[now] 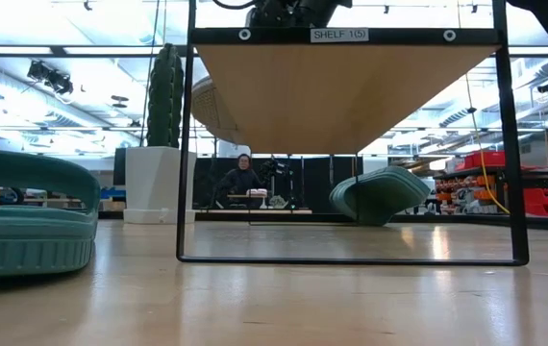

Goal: Pick and place slides into the shelf
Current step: Put the gray slipper on the shelf

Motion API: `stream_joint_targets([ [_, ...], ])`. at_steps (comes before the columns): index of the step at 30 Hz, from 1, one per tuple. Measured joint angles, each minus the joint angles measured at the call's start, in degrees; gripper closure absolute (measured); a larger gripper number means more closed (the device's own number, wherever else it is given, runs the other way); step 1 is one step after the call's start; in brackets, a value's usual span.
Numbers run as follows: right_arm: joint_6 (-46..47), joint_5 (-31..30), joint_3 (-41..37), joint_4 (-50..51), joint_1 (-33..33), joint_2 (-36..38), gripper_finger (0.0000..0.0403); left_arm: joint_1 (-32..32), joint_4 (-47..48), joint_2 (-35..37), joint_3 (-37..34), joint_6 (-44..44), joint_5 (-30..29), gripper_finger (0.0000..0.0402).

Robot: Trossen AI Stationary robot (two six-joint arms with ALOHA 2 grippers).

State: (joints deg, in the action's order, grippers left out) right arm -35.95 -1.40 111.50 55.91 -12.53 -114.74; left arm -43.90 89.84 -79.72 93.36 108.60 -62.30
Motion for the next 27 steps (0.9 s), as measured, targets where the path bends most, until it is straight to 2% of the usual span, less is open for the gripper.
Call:
stream_joint_targets([
  [5, -0.63, -1.89, 0.00, -0.60, -0.02, 0.00, 0.0393, 0.00, 0.00, 0.00, 0.00, 0.04, 0.00, 0.0036],
  [16, -0.69, -2.09, 0.00, -0.75, -0.04, 0.09, 0.0392, 0.00, -0.02, 0.00, 0.00, 0.13, 0.01, 0.0036],
  [27, -0.69, -1.49, 0.00, -0.03, -0.11, 0.11, 0.0360, 0.00, -0.02, 0.00, 0.00, 0.13, 0.01, 0.0036],
])
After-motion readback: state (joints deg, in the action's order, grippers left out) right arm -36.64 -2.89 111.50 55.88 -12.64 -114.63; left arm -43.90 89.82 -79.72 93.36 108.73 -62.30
